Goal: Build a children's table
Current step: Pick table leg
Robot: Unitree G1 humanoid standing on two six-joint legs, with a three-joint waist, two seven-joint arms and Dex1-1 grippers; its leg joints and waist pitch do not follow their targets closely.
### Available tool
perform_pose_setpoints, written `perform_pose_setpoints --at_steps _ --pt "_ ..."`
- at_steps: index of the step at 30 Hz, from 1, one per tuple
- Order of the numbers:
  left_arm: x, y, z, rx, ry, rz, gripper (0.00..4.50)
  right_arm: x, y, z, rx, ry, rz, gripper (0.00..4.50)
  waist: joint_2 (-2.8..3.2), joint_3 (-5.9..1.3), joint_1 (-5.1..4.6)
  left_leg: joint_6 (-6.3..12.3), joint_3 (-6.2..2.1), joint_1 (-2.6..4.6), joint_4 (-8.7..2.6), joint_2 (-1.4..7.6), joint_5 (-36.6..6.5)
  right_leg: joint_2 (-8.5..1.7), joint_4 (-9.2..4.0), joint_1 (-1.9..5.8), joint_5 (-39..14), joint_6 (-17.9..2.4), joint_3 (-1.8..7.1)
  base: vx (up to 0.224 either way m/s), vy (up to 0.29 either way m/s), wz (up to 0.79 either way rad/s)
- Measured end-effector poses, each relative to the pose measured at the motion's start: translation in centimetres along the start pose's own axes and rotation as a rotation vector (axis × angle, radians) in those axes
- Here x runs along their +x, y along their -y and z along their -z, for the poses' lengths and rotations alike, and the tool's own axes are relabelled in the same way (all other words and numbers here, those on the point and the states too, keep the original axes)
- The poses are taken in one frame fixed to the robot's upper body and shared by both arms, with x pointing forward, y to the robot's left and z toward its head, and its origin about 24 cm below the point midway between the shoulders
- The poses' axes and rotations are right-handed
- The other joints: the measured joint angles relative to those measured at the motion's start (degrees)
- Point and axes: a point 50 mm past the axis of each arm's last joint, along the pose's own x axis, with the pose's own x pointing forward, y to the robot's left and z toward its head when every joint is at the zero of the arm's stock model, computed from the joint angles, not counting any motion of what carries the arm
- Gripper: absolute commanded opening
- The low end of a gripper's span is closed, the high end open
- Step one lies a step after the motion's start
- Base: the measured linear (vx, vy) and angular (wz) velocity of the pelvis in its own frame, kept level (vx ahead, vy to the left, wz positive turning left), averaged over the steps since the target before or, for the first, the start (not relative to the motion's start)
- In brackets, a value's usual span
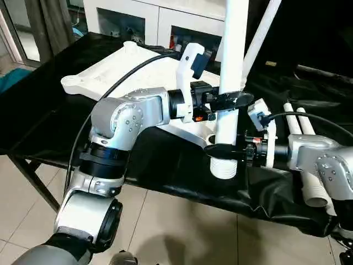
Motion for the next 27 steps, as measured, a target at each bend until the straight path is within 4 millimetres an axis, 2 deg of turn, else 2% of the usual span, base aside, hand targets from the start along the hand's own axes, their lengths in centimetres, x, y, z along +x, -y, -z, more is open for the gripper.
perform_pose_setpoints --at_steps 2,4,10,13,15,18,20,22,25,26,27 --pt "0.0 0.0 0.0 0.0 0.0 0.0 1.86 0.0 0.0 0.0 -0.001 0.001 0.0 1.98 0.0 0.0 0.0 0.0 0.0 0.0 0.0 0.0 0.0 0.0 0.0 0.0 0.0 0.0 0.0 0.0 0.0 0.0" --pt "0.0 0.0 0.0 0.009 0.001 -0.01 2.42 0.1 0.0 0.0 -0.002 0.005 0.003 1.98 0.0 0.0 0.02 0.0 -0.01 0.0 0.0 0.0 0.0 0.0 0.0 0.0 0.0 0.0 0.0 0.0 0.0 0.0" --pt "0.1 -0.2 -0.5 0.016 0.11 -0.028 2.98 1.5 0.0 0.2 0.027 0.11 0.036 1.95 0.11 0.0 -0.16 -0.01 -0.02 0.0 0.0 0.0 0.0 0.0 0.0 0.0 0.03 -0.04 -0.01 0.0 0.0 0.0" --pt "0.3 -0.1 -0.5 0.008 0.249 -0.015 3.0 1.4 0.3 -0.7 0.05 0.233 0.09 1.95 0.15 0.01 -0.15 -0.01 -0.03 -0.02 0.0 0.0 0.0 0.0 -0.03 0.0 0.05 -0.06 -0.02 0.0 0.0 0.0" --pt "0.3 -0.5 -1.2 -0.029 0.454 -0.068 3.01 1.2 0.4 -1.4 0.069 0.347 0.119 1.95 0.17 0.01 -0.07 -0.01 -0.05 -0.02 0.0 0.0 0.0 0.0 -0.07 0.03 0.08 -0.07 -0.04 0.0 0.0 0.0" --pt "-0.3 -1.1 -1.7 -0.04 0.605 -0.141 3.01 1.0 0.5 -1.8 0.098 0.467 0.159 1.95 0.43 -0.05 -0.23 -0.01 -0.11 0.06 -0.02 0.0 0.0 0.01 -0.14 0.14 0.1 -0.05 -0.07 0.0 0.0 0.0" --pt "-0.8 -1.4 -1.6 -0.044 0.634 -0.173 3.01 0.8 0.6 -1.6 0.112 0.509 0.197 1.95 0.71 -0.09 -0.28 -0.01 -0.12 0.04 -0.03 -0.01 0.0 0.01 -0.18 0.15 0.11 -0.02 -0.08 0.0 0.0 0.0" --pt "-1.7 -2.1 -0.4 0.065 0.579 -0.307 3.01 0.4 1.0 -1.2 0.095 0.541 0.34 1.95 1.46 -0.37 -0.3 -0.01 -0.16 0.04 -0.14 -0.01 -0.01 0.03 -0.42 0.24 0.17 0.09 -0.1 0.0 0.0 0.0" --pt "-3.4 -3.9 2.8 0.238 0.4 -0.582 3.01 -0.3 1.9 0.6 0.022 0.504 0.586 1.95 2.71 -0.48 -0.5 -0.02 -0.14 0.07 -0.23 -0.04 -0.01 0.04 -0.66 0.32 0.21 0.43 -0.06 0.0 0.0 0.0" --pt "-5.2 -4.5 4.3 0.274 0.341 -0.707 3.01 -0.4 1.7 2.1 -0.028 0.456 0.691 1.95 3.1 -0.67 -0.55 -0.05 -0.15 0.0 -0.4 -0.04 0.0 0.05 -0.78 0.25 0.15 0.54 -0.08 0.0 0.0 0.0" --pt "-6.6 -4.9 5.6 0.273 0.308 -0.781 3.01 -0.6 1.4 3.5 -0.035 0.42 0.741 1.95 3.23 -0.7 -0.71 -0.05 -0.14 0.08 -0.47 -0.05 -0.02 0.07 -0.75 0.28 0.09 0.52 -0.07 0.0 0.0 0.0"
